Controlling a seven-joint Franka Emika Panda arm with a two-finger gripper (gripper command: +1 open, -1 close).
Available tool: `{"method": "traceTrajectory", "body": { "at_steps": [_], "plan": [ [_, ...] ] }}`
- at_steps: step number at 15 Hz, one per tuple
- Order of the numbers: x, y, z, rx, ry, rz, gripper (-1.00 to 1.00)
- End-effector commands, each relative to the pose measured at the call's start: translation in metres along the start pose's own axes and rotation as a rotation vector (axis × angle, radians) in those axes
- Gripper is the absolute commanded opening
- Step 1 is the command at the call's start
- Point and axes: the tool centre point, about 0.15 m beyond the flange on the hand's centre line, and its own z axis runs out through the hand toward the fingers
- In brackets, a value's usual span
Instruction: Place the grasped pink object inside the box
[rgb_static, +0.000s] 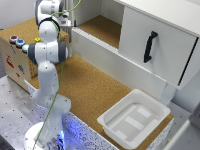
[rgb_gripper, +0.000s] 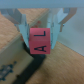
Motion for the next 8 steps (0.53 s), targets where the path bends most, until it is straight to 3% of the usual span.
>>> {"method": "traceTrajectory", "body": {
  "at_steps": [1,5,8],
  "plan": [
    [-0.103,0.097,0.037,0.033,0.262,0.232,-1.00],
    [-0.142,0.177,0.063,0.070,0.295,0.357,-1.00],
    [-0.178,0.251,0.081,0.067,0.285,0.445,-1.00]
  ]
}}
